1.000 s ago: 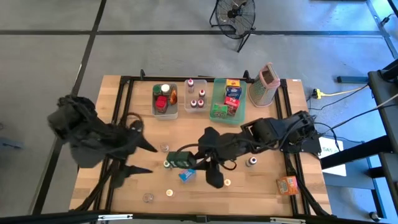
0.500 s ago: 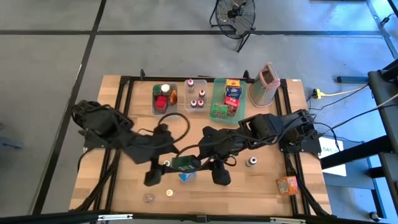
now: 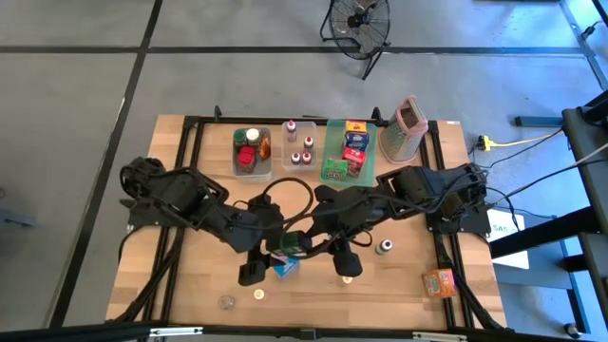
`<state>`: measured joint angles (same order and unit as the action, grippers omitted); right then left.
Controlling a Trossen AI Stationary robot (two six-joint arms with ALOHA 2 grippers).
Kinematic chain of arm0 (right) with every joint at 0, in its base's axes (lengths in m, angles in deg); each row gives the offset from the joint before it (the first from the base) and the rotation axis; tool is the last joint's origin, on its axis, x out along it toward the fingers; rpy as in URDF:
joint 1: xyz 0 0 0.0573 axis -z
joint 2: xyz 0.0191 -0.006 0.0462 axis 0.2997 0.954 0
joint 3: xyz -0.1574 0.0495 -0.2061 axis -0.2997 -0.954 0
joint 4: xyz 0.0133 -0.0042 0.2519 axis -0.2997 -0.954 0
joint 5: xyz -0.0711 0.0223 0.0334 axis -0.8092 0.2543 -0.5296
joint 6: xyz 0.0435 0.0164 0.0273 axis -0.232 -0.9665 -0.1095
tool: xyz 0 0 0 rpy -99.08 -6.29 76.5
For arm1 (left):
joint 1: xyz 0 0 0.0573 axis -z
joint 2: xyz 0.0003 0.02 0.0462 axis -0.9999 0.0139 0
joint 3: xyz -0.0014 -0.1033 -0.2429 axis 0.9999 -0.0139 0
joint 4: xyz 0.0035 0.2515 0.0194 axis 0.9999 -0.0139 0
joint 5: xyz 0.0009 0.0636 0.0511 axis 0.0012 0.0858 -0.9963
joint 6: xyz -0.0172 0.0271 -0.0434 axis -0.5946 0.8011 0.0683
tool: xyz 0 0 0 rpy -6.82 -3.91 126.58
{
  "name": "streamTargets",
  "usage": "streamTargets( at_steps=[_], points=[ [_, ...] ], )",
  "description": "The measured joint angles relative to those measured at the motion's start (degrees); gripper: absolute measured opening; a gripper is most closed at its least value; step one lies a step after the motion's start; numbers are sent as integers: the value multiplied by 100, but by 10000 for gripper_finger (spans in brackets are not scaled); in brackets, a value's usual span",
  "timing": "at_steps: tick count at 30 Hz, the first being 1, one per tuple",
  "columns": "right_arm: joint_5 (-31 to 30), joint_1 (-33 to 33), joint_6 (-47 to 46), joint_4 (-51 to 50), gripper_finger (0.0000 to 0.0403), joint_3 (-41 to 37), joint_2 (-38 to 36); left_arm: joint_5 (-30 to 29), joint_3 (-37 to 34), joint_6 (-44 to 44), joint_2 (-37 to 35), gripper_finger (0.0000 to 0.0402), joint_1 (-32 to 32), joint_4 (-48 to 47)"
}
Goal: Pick & Place Kitchen Items
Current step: Put the black seasoning can into the gray bin
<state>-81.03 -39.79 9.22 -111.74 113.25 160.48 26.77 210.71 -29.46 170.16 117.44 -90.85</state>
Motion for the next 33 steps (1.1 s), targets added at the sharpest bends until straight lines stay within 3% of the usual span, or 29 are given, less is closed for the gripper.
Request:
streamTargets(
  at_steps=[9,17,27,33],
  points=[
    [8,-2,89,-37,129,0,-2,-58,0,165,41,275,-52,-16],
    [18,-2,88,-150,145,0,-2,-137,0,321,42,231,-64,-99],
    [20,24,113,-167,142,0,-43,8,0,586,186,139,-71,-218],
    [-2,28,195,-106,169,0,-42,-3,0,607,147,135,-101,-221]
  ],
)
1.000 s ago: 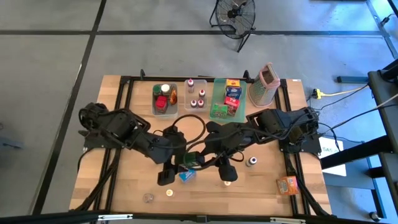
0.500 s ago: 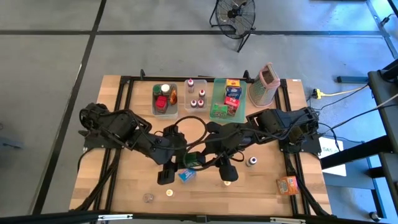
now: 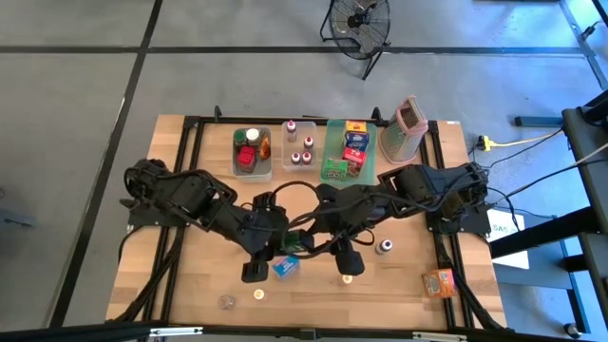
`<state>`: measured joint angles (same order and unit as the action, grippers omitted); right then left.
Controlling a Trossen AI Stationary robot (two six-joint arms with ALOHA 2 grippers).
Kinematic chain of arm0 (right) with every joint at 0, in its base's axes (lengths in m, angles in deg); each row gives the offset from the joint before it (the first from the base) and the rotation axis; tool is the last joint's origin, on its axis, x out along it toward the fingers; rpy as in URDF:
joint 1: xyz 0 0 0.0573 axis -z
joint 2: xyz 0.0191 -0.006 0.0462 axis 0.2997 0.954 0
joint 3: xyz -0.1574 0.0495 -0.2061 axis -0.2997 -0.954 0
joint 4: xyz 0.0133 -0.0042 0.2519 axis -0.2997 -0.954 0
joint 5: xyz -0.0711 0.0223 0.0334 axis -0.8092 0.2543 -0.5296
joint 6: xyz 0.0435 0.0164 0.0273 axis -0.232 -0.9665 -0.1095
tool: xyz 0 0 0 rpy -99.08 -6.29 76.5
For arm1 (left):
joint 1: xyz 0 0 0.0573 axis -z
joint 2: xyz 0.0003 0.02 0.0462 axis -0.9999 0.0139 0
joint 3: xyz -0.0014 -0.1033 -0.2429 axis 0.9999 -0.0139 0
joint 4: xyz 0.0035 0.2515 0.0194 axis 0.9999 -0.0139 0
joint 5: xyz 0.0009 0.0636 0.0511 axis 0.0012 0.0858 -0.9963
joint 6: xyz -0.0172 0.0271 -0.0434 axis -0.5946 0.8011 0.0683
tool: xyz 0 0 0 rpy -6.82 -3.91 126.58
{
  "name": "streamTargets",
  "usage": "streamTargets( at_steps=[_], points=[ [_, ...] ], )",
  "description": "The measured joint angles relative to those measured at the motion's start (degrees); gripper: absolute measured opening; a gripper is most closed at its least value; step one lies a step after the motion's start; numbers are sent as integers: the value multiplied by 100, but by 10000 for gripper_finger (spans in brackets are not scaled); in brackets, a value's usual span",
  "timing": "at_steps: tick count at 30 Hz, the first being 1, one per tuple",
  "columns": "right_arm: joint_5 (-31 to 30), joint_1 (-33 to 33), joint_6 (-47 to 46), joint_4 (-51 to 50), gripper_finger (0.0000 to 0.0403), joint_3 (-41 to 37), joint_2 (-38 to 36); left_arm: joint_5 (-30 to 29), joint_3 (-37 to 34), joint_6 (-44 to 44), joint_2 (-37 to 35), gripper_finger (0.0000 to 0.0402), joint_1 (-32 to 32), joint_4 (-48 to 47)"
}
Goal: Pick & Place Kitchen Items
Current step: Put the black seasoning can into the gray bin
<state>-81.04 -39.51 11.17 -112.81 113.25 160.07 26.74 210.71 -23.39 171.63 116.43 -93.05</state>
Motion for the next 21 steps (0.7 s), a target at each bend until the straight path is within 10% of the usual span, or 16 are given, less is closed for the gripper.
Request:
streamTargets(
  at_steps=[11,21],
  points=[
    [-7,9,-182,-262,236,0,-184,-310,-4,1,-218,137,264,-383],
    [-297,33,349,632,238,0,-227,-2658,-2,1106,-698,139,508,1149]
  ],
)
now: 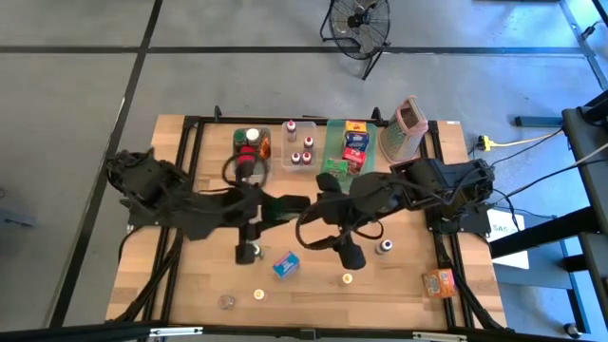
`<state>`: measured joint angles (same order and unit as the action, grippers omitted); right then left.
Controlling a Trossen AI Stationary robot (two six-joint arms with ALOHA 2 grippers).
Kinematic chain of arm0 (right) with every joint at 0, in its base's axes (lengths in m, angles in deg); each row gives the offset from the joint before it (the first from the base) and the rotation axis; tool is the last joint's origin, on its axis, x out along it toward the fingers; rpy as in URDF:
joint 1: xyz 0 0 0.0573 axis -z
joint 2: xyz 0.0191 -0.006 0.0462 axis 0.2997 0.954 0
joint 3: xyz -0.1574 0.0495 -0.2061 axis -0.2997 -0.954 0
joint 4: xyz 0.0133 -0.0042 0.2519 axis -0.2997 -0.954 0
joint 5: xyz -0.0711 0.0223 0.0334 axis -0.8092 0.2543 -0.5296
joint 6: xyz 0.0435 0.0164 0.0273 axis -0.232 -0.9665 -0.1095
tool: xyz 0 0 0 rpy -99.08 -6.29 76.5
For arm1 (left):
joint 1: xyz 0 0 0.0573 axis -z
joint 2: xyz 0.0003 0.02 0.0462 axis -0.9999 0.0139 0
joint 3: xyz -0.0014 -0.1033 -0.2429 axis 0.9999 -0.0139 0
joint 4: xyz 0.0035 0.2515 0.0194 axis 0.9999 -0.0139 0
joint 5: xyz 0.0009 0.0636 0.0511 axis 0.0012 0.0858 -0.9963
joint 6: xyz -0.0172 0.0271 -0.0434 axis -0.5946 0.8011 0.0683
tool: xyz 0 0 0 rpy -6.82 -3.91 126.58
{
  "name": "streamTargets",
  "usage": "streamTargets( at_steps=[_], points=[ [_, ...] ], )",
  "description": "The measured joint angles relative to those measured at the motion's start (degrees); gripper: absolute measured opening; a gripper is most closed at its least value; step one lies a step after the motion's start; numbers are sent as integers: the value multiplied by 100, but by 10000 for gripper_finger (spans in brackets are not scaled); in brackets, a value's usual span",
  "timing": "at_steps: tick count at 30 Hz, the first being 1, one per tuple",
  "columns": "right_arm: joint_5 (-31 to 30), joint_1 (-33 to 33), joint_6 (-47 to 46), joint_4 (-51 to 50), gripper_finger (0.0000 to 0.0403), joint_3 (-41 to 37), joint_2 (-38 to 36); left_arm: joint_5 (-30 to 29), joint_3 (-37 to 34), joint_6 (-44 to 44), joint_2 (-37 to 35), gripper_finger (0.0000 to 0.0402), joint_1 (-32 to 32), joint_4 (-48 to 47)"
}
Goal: Pick & Place Kitchen Items
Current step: Put the black seasoning can into the gray bin
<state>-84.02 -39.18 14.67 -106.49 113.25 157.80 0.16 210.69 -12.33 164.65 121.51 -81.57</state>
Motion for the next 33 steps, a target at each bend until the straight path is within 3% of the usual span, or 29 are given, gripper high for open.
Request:
streamTargets(
  at_steps=[8,14,24,33],
  points=[
    [-63,-22,626,1372,238,0,-238,-737,4,1498,-97,140,512,1791],
    [-910,-212,1455,2038,238,0,-538,-1213,4,2533,-123,140,865,2919],
    [-1095,-513,3248,4011,238,0,-497,-1204,2,2821,-64,141,755,3722],
    [-1052,-502,3463,4043,246,0,-359,-1073,2,2940,12,141,722,3910]
  ],
)
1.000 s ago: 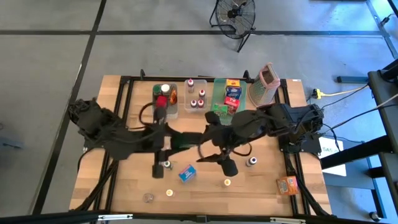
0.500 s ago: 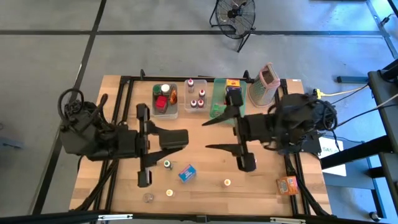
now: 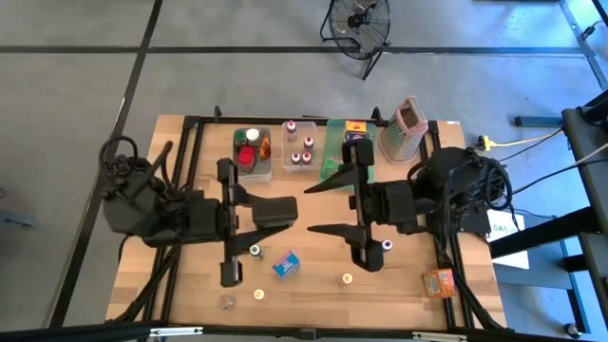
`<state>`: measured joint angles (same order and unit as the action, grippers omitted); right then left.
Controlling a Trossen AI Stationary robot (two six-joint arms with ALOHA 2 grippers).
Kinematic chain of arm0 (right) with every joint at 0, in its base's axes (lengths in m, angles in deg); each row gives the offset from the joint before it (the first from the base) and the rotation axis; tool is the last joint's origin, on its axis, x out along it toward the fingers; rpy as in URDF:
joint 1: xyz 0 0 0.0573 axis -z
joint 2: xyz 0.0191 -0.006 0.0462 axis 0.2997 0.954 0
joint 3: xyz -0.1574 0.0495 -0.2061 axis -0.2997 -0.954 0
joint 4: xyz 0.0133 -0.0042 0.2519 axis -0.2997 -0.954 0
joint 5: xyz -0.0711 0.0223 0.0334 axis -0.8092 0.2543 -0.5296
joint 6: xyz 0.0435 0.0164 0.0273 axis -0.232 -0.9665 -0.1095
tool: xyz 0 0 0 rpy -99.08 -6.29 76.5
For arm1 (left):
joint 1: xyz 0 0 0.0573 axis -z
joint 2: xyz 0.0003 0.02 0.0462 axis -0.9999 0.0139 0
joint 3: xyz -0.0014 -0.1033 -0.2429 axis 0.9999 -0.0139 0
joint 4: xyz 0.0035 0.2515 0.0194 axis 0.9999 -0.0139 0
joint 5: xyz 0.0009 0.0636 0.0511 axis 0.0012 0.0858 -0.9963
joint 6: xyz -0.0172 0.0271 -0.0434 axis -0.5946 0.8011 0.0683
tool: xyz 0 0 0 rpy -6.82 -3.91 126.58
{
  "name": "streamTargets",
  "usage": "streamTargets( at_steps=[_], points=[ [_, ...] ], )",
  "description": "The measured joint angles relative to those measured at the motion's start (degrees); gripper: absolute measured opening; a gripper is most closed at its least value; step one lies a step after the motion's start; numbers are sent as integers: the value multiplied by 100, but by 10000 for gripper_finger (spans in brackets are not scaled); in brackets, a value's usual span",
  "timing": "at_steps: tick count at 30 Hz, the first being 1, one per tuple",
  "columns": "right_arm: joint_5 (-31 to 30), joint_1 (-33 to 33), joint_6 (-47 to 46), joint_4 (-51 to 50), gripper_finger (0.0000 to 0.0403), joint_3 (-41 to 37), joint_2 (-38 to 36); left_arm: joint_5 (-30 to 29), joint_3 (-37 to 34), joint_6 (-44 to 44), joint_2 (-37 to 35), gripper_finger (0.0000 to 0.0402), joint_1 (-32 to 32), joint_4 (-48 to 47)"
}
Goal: Pick & Place Kitchen Items
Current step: Put the black seasoning can into the gray bin
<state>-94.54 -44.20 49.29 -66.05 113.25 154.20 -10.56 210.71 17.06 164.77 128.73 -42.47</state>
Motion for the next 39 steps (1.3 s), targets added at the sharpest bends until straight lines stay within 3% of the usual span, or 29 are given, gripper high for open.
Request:
streamTargets(
  at_steps=[10,27,39],
  points=[
    [-1,17,-35,32,291,0,4,115,1,2,59,141,-235,39],
    [7,61,-475,-85,292,-33,29,145,-4,323,309,141,-409,321],
    [213,61,-475,-92,213,-33,29,153,-4,503,307,141,-409,403]
  ],
)
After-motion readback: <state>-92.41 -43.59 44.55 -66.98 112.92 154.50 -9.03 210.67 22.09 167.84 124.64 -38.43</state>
